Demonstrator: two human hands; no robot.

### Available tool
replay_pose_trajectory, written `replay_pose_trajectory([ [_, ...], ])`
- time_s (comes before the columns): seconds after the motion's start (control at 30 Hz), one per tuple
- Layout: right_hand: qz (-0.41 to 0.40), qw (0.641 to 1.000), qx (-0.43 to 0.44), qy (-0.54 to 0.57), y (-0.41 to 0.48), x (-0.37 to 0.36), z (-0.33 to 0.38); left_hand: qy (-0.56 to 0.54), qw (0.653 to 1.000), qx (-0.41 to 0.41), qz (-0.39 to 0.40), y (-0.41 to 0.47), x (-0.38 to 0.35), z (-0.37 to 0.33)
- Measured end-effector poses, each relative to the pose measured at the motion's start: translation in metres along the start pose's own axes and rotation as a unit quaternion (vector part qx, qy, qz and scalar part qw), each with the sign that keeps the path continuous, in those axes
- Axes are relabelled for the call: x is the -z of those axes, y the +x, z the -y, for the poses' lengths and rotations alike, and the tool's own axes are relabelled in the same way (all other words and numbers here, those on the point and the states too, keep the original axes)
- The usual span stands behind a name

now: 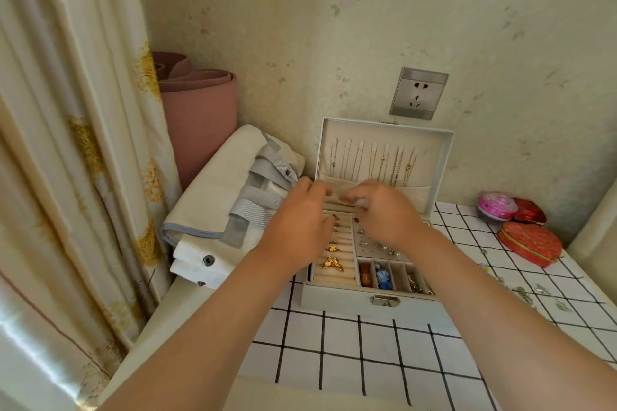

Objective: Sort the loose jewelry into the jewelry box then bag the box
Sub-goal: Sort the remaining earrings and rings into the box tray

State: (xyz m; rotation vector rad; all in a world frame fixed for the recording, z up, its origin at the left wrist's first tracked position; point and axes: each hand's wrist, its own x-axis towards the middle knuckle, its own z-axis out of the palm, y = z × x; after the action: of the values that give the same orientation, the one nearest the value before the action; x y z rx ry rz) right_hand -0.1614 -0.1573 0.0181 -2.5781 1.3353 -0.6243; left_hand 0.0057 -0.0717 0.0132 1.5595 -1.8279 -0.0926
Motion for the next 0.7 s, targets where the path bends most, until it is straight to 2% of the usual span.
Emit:
replay_pose_trajectory([
  [0.07,-0.018,0.999,-0.034,0.034,-0.002,0.012,-0.009,0.006,1.000,-0.026,0.001,0.004,-0.004,-0.006],
  [0.13,-0.017,0.996,-0.059,0.060,-0.006,0.023,-0.017,0.031,0.998,-0.040,0.036,0.008,-0.012,-0.008],
  [0.23,0.023,0.994,-0.076,0.075,-0.017,0.032,-0.030,0.096,0.990,-0.030,0.100,0.013,-0.023,-0.009],
  [0.33,0.081,0.990,-0.096,0.070,-0.028,0.035,-0.043,0.131,0.983,0.007,0.130,0.018,-0.031,-0.011],
  [0.4,0.084,0.988,-0.109,0.064,-0.034,0.040,-0.049,0.145,0.979,0.009,0.146,0.020,-0.036,-0.013],
  [0.47,0.080,0.988,-0.118,0.065,-0.038,0.046,-0.055,0.162,0.974,0.011,0.157,0.022,-0.040,-0.018],
  [0.7,0.143,0.977,-0.136,0.082,-0.046,0.054,-0.060,0.164,0.974,0.022,0.153,0.023,-0.043,-0.021],
])
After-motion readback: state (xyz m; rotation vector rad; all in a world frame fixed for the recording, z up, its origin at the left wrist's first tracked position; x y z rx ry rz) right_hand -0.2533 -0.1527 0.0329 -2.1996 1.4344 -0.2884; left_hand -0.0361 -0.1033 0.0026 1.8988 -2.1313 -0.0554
